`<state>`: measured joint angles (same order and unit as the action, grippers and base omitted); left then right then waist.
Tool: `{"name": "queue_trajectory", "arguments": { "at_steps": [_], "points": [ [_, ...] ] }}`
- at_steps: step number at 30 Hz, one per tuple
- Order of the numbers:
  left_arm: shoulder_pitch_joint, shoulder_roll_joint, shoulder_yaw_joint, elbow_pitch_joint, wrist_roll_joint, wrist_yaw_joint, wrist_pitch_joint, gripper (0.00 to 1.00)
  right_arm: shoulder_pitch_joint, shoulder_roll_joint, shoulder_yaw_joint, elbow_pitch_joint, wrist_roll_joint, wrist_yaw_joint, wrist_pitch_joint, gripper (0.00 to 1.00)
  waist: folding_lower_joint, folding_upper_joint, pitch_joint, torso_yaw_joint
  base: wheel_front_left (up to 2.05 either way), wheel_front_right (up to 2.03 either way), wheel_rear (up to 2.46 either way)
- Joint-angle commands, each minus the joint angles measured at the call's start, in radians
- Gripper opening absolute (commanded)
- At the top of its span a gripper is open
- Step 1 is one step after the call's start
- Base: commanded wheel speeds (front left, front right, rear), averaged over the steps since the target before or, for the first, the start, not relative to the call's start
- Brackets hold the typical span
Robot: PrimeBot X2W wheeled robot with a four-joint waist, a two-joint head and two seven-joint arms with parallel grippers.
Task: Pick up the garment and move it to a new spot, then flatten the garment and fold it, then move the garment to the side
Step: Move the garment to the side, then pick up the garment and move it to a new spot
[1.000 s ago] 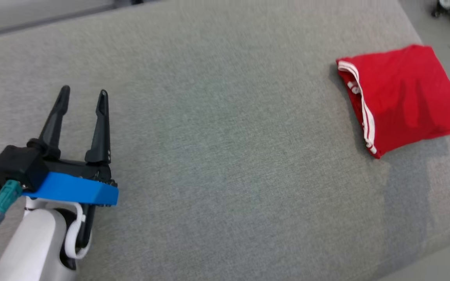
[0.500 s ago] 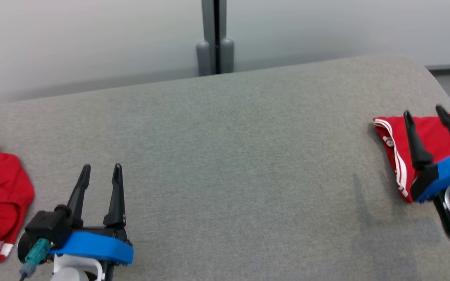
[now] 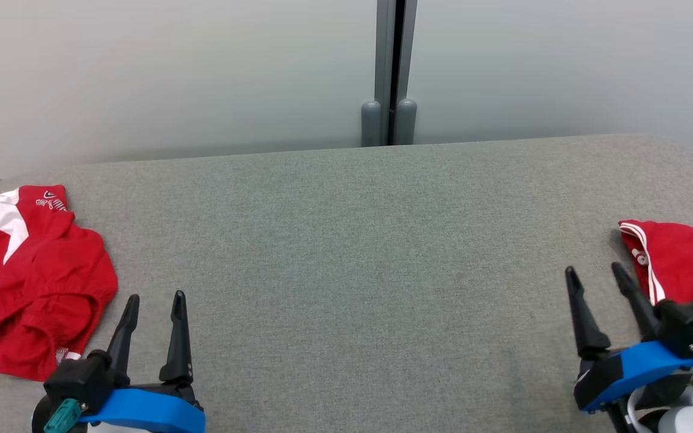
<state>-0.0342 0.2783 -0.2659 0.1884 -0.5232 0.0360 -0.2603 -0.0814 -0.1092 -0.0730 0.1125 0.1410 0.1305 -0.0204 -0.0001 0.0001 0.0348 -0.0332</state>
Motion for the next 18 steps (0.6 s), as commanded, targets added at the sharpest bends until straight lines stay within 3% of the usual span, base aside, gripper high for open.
{"name": "queue_trajectory", "arguments": {
  "at_steps": [1, 18],
  "points": [
    [0.007, -0.006, 0.004, 0.005, 0.007, 0.0, -0.006, 1.0, 0.023, 0.013, 0.013, -0.01, -0.007, 0.001, 0.003, 1.0, 0.0001, -0.0001, -0.001, 0.003, 0.0, 0.0, 0.0],
    [-0.012, -0.016, 0.008, 0.014, 0.021, -0.008, -0.005, 1.0, 0.018, 0.018, 0.027, 0.004, -0.018, 0.001, 0.022, 1.0, 0.0001, -0.0001, 0.01, 0.011, 0.0, 0.0, 0.0]
  ]
}}
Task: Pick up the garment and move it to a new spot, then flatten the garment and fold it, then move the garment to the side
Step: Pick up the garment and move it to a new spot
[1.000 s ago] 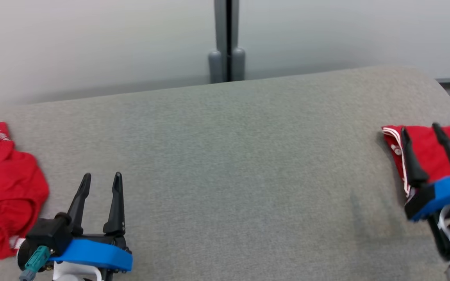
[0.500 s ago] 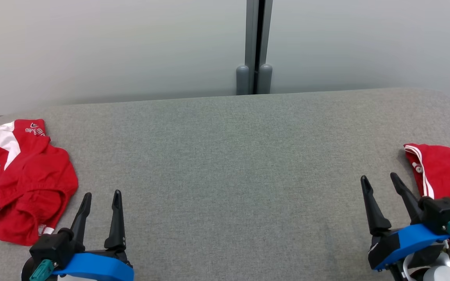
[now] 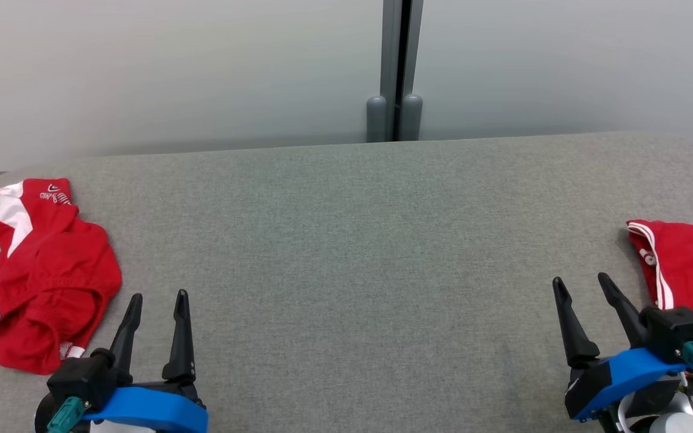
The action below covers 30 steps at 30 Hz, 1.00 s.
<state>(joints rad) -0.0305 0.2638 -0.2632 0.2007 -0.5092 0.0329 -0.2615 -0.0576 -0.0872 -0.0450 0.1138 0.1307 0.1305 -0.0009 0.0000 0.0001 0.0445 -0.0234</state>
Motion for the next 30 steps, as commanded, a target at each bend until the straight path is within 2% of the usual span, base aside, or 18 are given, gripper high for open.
{"name": "queue_trajectory", "arguments": {
  "at_steps": [1, 8, 23, 30],
  "points": [
    [-0.016, 0.0, 0.006, 0.002, 0.007, -0.005, -0.004, 1.0, -0.005, -0.002, -0.001, 0.003, -0.007, 0.001, 0.003, 1.0, 0.0, -0.0001, 0.002, 0.005, 0.0, 0.0, 0.0],
    [-0.017, -0.004, 0.013, -0.013, 0.012, -0.007, -0.004, 1.0, 0.018, 0.006, -0.005, -0.008, 0.006, 0.001, 0.001, 1.0, 0.0, -0.0001, 0.007, 0.087, 0.0, 0.0, 0.0],
    [0.023, 0.001, 0.039, -0.034, 0.027, -0.002, -0.005, 1.0, 0.0, 0.001, 0.025, -0.006, 0.012, 0.0, 0.005, 1.0, 0.0, -0.0001, -0.005, 0.401, 0.0, 0.0, 0.0],
    [0.047, 0.007, 0.052, -0.045, 0.025, 0.009, -0.005, 1.0, -0.01, 0.008, 0.054, 0.006, 0.018, 0.001, 0.003, 1.0, 0.0, -0.0001, -0.012, 0.481, 0.0, 0.0, 0.0]
  ]
}}
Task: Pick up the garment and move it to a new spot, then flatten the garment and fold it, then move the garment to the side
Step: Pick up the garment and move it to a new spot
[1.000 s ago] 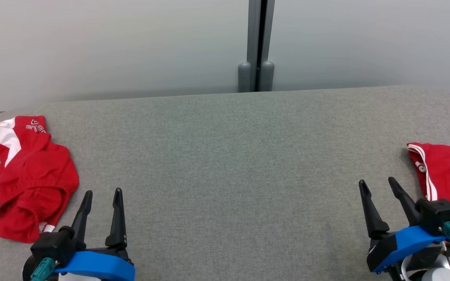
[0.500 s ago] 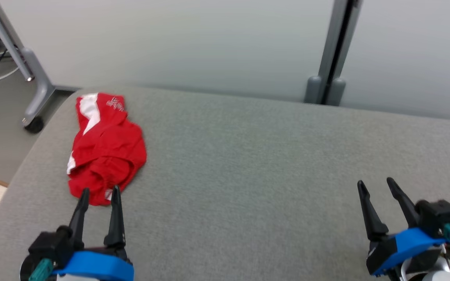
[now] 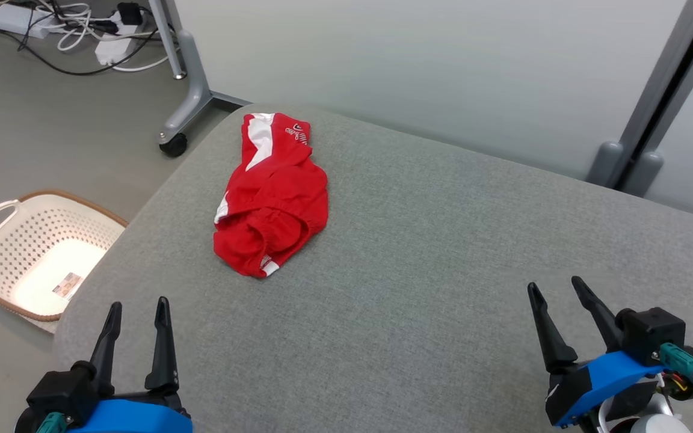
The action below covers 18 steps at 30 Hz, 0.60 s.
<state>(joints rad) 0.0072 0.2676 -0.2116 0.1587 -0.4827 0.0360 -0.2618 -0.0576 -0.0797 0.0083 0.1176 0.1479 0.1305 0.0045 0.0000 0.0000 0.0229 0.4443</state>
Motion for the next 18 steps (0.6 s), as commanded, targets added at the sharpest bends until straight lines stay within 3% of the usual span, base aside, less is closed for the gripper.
{"name": "queue_trajectory", "arguments": {
  "at_steps": [1, 13, 18],
  "points": [
    [0.009, 0.005, 0.002, -0.006, -0.003, 0.007, -0.004, 1.0, -0.01, 0.0, 0.001, 0.004, 0.002, 0.001, -0.001, 1.0, 0.0, 0.0, 0.012, 0.019, 0.0, 0.0, 0.0],
    [-0.009, 0.013, 0.009, -0.022, -0.011, 0.013, 0.004, 1.0, -0.009, 0.003, 0.008, 0.001, -0.002, 0.001, -0.011, 1.0, 0.0, 0.0, 0.034, 0.017, 0.0, 0.0, 0.0],
    [-0.038, 0.03, 0.063, -0.079, -0.047, 0.049, 0.051, 1.0, -0.03, -0.004, 0.018, -0.012, -0.006, 0.001, -0.014, 1.0, 0.0, 0.0, 0.065, -0.016, 0.0, 0.0, 0.0]
  ]
}}
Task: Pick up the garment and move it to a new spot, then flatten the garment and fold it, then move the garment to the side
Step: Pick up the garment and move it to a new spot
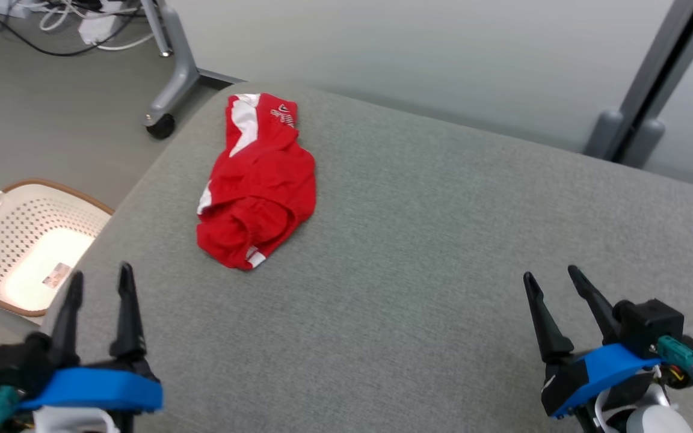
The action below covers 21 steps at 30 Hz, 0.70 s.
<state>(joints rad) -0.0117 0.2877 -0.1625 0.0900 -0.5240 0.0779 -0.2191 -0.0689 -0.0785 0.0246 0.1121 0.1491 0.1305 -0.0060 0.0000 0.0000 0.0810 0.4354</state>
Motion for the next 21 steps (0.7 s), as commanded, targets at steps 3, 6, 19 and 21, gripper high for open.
{"name": "queue_trajectory", "arguments": {
  "at_steps": [3, 6, 19, 21],
  "points": [
    [-0.058, 0.038, 0.057, -0.042, -0.045, 0.023, 0.07, 1.0, -0.034, -0.007, 0.015, -0.022, -0.011, 0.001, -0.011, 1.0, 0.0, 0.0, 0.034, -0.037, 0.0, 0.0, 0.0],
    [-0.13, 0.08, 0.103, -0.041, -0.083, 0.031, 0.141, 1.0, -0.051, -0.013, 0.025, -0.04, -0.018, 0.001, -0.022, 1.0, 0.0, 0.0, 0.069, -0.072, 0.0, 0.0, 0.0],
    [-0.407, 0.245, 0.247, 0.225, -0.251, 0.048, 0.416, 1.0, -0.179, -0.068, 0.069, -0.188, -0.015, 0.001, -0.016, 1.0, 0.0, 0.0, 0.373, -0.33, 0.0, 0.0, 0.0],
    [-0.43, 0.256, 0.254, 0.258, -0.275, 0.05, 0.463, 1.0, -0.186, -0.077, 0.062, -0.202, -0.011, 0.001, -0.013, 1.0, 0.0, 0.0, 0.418, -0.357, 0.0, 0.0, 0.0]
  ]
}}
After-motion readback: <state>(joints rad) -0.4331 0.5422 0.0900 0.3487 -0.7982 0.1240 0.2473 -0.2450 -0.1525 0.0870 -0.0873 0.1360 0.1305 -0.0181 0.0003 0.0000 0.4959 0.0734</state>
